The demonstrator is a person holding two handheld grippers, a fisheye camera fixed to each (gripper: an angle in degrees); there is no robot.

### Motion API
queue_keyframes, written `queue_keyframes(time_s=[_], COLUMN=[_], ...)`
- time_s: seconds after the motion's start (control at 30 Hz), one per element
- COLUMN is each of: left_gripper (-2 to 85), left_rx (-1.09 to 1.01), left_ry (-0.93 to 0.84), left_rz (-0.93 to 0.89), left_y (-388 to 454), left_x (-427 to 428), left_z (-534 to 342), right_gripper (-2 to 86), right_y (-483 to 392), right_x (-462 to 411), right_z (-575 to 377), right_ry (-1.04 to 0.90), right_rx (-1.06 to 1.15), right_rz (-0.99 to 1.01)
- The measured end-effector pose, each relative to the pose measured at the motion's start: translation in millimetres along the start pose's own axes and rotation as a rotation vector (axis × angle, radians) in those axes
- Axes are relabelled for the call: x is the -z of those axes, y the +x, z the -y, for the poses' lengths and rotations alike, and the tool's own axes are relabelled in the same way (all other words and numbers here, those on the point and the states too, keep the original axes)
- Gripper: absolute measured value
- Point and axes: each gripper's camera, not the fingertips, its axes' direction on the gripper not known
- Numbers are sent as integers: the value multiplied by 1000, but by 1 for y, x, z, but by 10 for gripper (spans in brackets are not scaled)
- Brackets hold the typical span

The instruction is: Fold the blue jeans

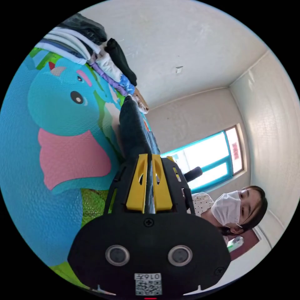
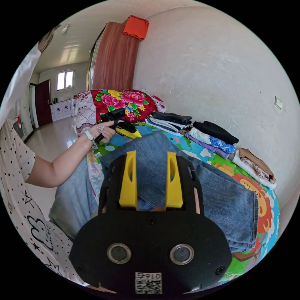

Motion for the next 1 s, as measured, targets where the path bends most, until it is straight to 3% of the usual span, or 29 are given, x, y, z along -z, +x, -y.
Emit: queue_keyframes(time_s=[0.23, 0.4, 0.57, 1.0], left_gripper=[-4, -5, -5, -5], left_rx=[-63, -47, -81, -156], left_ry=[-11, 17, 18, 65], left_rz=[-144, -238, -254, -238], left_y=[0, -10, -7, 2], left_x=[-8, -12, -26, -84], left_z=[-10, -22, -35, -79], right_gripper=[152, 179, 196, 178], right_y=[30, -21, -73, -27], right_x=[-46, -90, -140, -157], right_z=[39, 61, 89, 85], right_ry=[-23, -61, -168, -166], right_rx=[-253, -285, -179, -302], right_rz=[281, 70, -222, -240])
